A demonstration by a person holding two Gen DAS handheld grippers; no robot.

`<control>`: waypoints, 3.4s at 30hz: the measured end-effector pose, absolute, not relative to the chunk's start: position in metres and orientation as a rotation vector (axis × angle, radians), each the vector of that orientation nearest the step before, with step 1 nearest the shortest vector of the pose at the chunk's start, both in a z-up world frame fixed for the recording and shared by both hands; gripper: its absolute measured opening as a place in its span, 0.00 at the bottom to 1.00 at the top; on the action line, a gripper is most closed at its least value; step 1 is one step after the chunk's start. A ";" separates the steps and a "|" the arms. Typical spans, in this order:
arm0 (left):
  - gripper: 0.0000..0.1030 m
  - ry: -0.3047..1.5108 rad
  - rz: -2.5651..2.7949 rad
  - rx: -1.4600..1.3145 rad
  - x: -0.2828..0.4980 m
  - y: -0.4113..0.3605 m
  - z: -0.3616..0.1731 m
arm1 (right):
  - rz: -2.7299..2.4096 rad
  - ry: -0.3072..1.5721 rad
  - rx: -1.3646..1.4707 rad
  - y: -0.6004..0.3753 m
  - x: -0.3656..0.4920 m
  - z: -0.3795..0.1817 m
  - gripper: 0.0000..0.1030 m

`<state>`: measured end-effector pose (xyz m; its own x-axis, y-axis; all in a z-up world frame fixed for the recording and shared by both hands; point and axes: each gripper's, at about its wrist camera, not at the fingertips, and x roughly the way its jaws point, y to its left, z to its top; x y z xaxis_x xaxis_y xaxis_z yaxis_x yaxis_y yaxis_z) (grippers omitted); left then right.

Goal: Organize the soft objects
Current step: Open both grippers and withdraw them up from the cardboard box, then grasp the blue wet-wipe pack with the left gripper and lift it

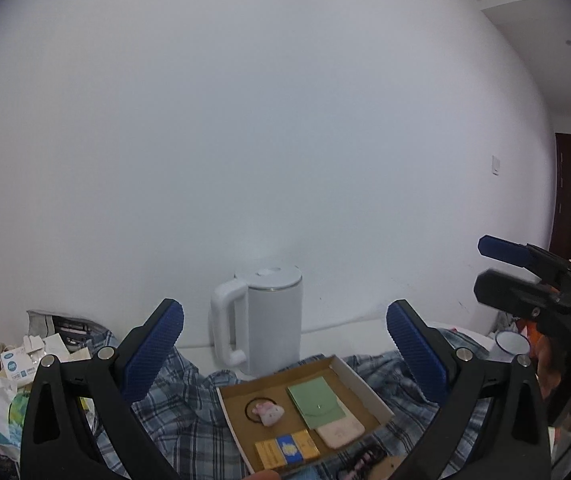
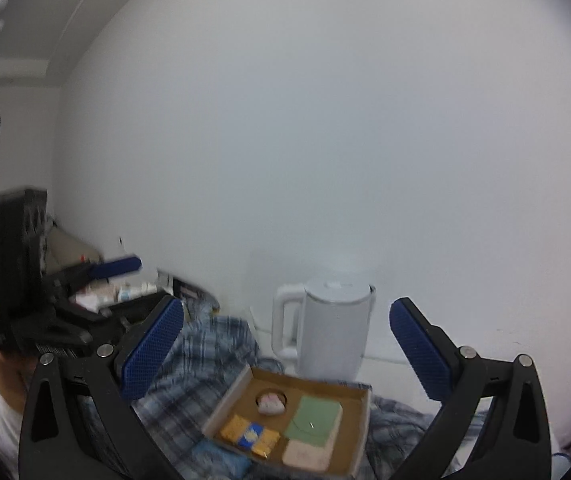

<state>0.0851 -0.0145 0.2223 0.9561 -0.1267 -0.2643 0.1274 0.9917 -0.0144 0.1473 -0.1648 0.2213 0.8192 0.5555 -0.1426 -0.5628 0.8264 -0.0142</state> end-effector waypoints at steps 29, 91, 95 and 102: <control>1.00 0.550 -0.142 0.021 0.103 -0.014 0.074 | 0.664 0.372 -0.090 -0.179 0.161 0.054 1.00; 0.33 0.900 -0.277 -0.169 0.144 -0.021 -0.019 | 0.696 0.652 -0.107 -0.169 0.196 -0.024 1.00; 0.30 0.878 -0.271 -0.146 0.142 -0.024 -0.016 | 0.750 0.709 -0.130 -0.156 0.198 -0.034 1.00; 0.30 0.860 -0.287 -0.139 0.138 -0.027 -0.013 | 0.697 0.813 -0.157 -0.142 0.218 -0.051 1.00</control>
<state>0.1383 -0.0266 -0.0125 0.6171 -0.3042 -0.7257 0.1929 0.9526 -0.2353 0.2181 -0.1424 -0.0510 0.4804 0.5109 -0.7129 -0.6267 0.7686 0.1285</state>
